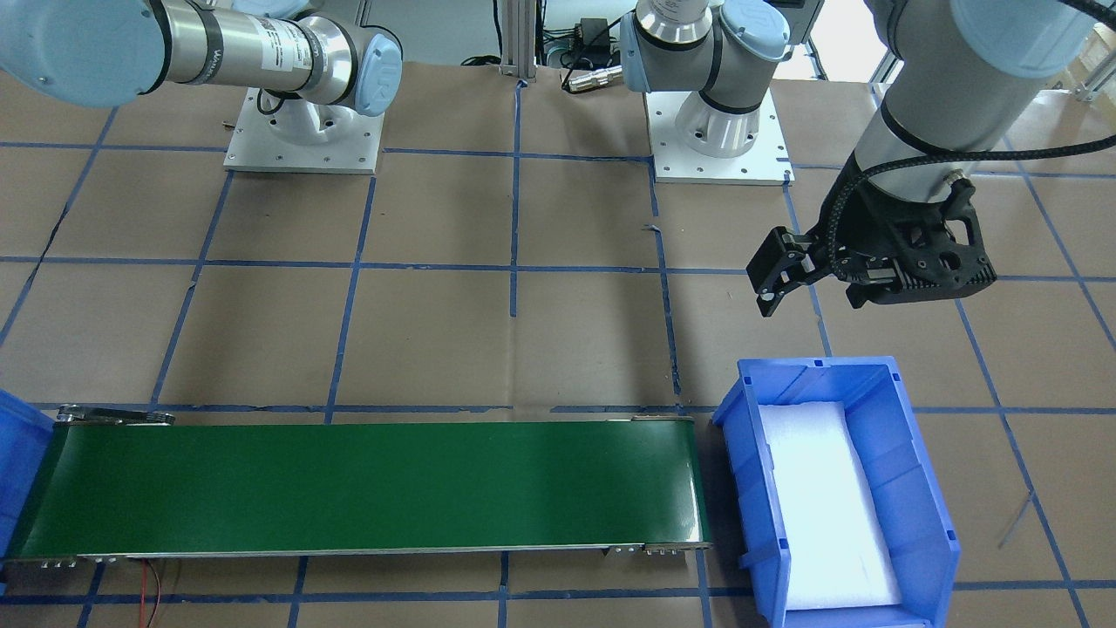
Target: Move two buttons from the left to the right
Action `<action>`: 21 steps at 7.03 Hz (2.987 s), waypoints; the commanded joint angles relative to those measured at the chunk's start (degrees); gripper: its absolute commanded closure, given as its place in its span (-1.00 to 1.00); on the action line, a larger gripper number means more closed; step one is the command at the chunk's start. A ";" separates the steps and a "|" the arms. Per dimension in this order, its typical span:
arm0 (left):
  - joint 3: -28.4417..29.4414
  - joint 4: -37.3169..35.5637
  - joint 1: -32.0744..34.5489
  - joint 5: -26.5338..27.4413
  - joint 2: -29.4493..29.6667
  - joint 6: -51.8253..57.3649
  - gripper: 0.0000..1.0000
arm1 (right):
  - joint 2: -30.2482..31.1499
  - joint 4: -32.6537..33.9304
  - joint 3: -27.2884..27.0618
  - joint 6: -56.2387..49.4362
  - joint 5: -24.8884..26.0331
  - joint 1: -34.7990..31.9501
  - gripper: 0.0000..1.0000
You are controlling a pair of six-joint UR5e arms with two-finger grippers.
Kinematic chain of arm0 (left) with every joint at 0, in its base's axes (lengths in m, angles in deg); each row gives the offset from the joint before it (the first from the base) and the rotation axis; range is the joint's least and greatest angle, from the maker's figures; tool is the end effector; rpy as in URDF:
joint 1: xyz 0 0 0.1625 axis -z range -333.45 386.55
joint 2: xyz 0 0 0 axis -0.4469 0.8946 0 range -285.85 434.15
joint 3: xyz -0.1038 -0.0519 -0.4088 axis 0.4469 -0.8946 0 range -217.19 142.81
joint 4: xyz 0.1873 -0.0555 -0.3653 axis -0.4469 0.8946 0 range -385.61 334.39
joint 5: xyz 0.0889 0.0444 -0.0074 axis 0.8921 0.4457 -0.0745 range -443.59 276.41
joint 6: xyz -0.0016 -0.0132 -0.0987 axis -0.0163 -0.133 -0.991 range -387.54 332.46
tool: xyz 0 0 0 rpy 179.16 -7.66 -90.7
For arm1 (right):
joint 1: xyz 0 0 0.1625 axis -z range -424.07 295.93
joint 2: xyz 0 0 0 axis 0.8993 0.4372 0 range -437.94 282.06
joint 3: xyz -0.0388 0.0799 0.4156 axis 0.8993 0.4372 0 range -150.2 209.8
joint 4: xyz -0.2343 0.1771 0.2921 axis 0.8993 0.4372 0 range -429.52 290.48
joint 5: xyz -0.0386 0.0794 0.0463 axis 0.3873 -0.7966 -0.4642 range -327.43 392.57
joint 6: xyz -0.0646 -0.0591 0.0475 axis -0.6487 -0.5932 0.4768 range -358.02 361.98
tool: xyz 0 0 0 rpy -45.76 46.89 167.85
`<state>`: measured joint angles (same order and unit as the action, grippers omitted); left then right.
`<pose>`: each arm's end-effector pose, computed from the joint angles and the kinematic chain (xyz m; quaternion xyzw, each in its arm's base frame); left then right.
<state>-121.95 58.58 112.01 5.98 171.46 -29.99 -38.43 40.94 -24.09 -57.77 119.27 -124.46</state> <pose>-0.0901 -0.5608 0.4770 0.0608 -0.9976 0.0327 0.0032 -0.2831 -0.7794 0.2472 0.2609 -0.9635 0.0579 0.0168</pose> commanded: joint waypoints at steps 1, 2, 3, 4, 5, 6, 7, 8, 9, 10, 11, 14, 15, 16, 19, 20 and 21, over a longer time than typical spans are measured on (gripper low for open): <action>0.03 0.00 -0.04 -0.09 0.07 -0.01 -1.00 | -0.04 -0.59 -0.07 -0.11 -0.21 0.00 -0.79; 0.03 0.00 -0.04 -0.09 0.07 -0.01 -1.00 | -0.13 -0.51 -0.07 -0.20 -1.17 0.00 -0.84; 0.12 0.00 -0.04 -0.09 0.16 0.08 -1.00 | 0.13 -0.59 -0.07 -0.11 -1.18 0.00 -0.85; 0.38 0.00 -0.04 -0.09 0.25 -0.01 -1.00 | 1.00 -0.51 -0.07 -0.11 -1.27 0.00 -0.86; 0.47 0.00 -0.04 -0.09 0.34 -0.01 -1.00 | 1.97 -0.51 0.01 -0.11 -1.27 0.09 -0.88; 0.65 0.00 -0.04 -0.09 0.34 -0.01 -1.00 | 3.55 -0.59 -0.16 -0.28 -1.18 0.18 -0.92; 0.65 0.00 -0.04 -0.09 0.34 -0.01 -1.00 | 4.78 -0.59 -0.16 -0.28 -1.09 0.09 -0.95; 0.65 0.00 -0.04 -0.09 0.42 0.08 -1.00 | 6.10 -0.59 -0.25 -0.28 -1.18 -0.26 -0.98; 0.74 0.00 -0.04 -0.09 0.42 0.08 -1.00 | 6.63 -0.59 -0.34 -0.11 -1.18 -0.87 -0.98; 0.91 0.00 -0.04 -0.09 0.60 0.08 -1.00 | 6.73 -0.42 -0.43 0.07 -1.35 -3.49 -0.98; 1.00 0.00 -0.04 0.08 0.60 -0.01 -1.00 | 6.81 -0.07 -0.43 2.24 -1.36 -7.17 -0.98; 1.09 0.27 -0.13 0.17 0.51 0.08 -1.00 | 7.07 -0.59 -1.56 26.62 -0.04 -19.12 -0.99; 1.09 0.27 -0.13 0.17 0.60 0.08 -1.00 | 7.86 -0.94 -2.53 33.40 0.57 -22.46 -0.99; 1.09 0.27 -0.13 0.17 0.60 0.08 -1.00 | 11.00 -1.21 -5.41 39.29 1.53 -25.19 -0.99; 1.09 0.27 -0.13 0.08 0.60 0.08 -1.00 | 25.04 -1.30 -22.78 47.97 1.63 -29.18 -0.99; 1.09 0.27 -0.13 0.08 0.60 0.08 -1.00 | 30.58 -2.08 -27.62 47.88 1.81 -29.00 -0.99; 1.09 0.27 -0.13 0.00 0.60 0.08 -1.00 | 35.77 -9.83 -29.06 48.23 1.72 -29.00 -0.99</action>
<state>-120.86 58.85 111.89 6.04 172.05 -29.91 -9.27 37.29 -49.56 -10.00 120.99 -153.42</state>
